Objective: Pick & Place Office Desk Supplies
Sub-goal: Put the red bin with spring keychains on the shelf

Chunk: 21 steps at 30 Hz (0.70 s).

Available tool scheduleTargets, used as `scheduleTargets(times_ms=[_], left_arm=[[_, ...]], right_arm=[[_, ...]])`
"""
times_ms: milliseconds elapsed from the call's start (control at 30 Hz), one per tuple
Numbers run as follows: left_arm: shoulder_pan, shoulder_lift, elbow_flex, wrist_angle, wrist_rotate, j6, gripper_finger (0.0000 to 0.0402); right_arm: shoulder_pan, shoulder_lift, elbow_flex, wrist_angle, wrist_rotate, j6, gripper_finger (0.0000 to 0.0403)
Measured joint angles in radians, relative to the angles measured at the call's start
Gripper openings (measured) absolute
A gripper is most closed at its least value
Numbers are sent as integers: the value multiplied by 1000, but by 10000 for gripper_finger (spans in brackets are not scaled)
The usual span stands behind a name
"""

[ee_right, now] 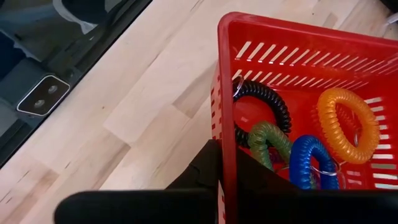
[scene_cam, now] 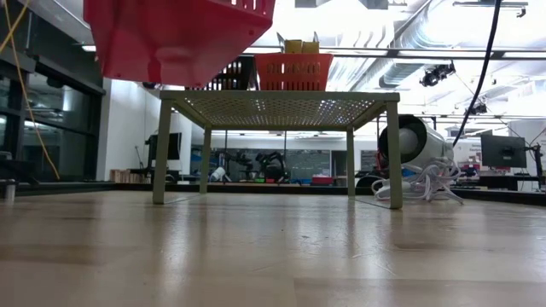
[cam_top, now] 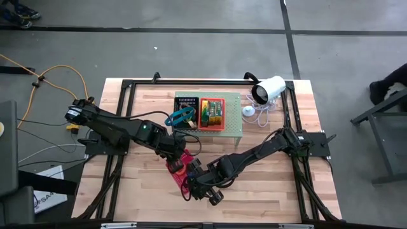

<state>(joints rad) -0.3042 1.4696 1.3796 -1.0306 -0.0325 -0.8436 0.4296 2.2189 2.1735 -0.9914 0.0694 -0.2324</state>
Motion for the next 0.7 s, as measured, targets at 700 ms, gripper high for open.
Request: scheduleTargets(times_ms=[700], left_arm=[[-65,-110,-1,-133,-127,18,111]], right_arm=[[5,0,0,-56,6,73,3]])
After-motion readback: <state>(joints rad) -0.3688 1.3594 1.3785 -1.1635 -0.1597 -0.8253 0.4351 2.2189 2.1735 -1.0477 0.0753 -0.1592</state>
